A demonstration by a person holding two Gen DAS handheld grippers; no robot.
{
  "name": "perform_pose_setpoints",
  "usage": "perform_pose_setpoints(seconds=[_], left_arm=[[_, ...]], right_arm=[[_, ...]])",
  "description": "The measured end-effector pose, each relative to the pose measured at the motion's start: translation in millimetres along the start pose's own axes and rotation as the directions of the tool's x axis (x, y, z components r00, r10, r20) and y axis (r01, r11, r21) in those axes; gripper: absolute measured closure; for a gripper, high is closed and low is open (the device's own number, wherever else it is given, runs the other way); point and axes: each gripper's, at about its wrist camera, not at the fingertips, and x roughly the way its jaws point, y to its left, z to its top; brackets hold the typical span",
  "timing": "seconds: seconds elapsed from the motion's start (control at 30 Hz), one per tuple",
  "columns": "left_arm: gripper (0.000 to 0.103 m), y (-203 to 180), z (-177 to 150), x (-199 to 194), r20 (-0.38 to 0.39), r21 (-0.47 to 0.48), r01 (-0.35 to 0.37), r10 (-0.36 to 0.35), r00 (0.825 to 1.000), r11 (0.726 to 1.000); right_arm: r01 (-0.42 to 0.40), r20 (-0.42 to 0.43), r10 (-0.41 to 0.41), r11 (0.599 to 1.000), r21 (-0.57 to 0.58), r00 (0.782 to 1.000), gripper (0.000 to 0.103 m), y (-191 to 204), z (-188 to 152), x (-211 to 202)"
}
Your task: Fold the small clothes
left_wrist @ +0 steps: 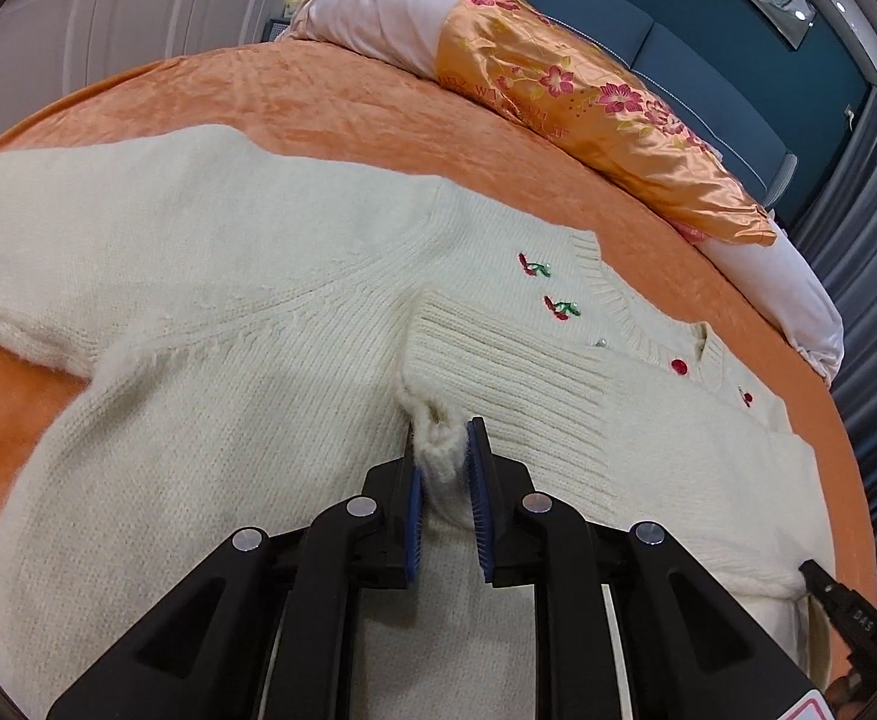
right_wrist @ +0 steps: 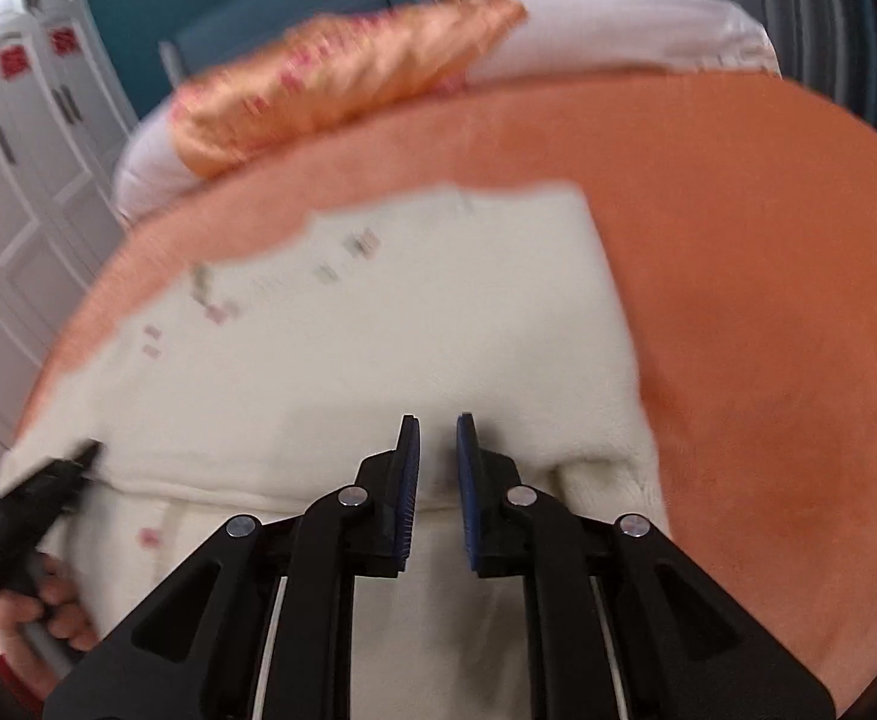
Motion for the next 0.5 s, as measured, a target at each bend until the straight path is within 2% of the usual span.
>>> perform_pose_setpoints(seconds=[0.13, 0.2, 0.23, 0.33, 0.43, 0.5], left_arm=[[0.086, 0.9, -1.1, 0.3, 0.004, -0.001, 0.004, -0.004, 1.000, 1.000], [0.086, 2.5, -1.2, -0.1, 0.007, -0.011, 0.016, -0.016, 1.000, 1.000], [0.086, 3.2, -1.2, -0.5, 0.008, -0.015, 0.022, -0.022, 1.000, 1.000], [0.086, 5.7, 1.4, -4.0, 0.001, -0.044, 0.039, -0.039, 0.999, 0.998], [0.080, 13.5, 3.6, -22.4, -0.015, -0.080, 0.042, -0.044, 0.999, 0.996], [0.079, 27.0, 4.4, -49.0, 0.012, -0.073, 0.001, 0.000, 1.000, 0.997]], right_arm=[[0.048, 0.071, -0.048, 0.999, -0.006, 0.996, 0.098, -9.2, -0.3, -16.5], [0.043, 0.045, -0.043, 0.999, -0.001, 0.998, 0.101, -16.4, -6.5, -4.9], [0.033, 0.059, -0.033, 0.999, 0.006, 0.998, 0.102, -20.6, -10.0, -3.3], [0.083, 0.077, -0.079, 0.995, -0.049, 0.994, 0.102, -12.4, -13.4, -1.7], [0.085, 0.080, -0.080, 0.995, -0.054, 0.994, 0.101, -12.7, -15.2, -4.9], [0.074, 0.081, -0.071, 0.996, -0.047, 0.994, 0.102, -15.4, -18.0, -6.1]])
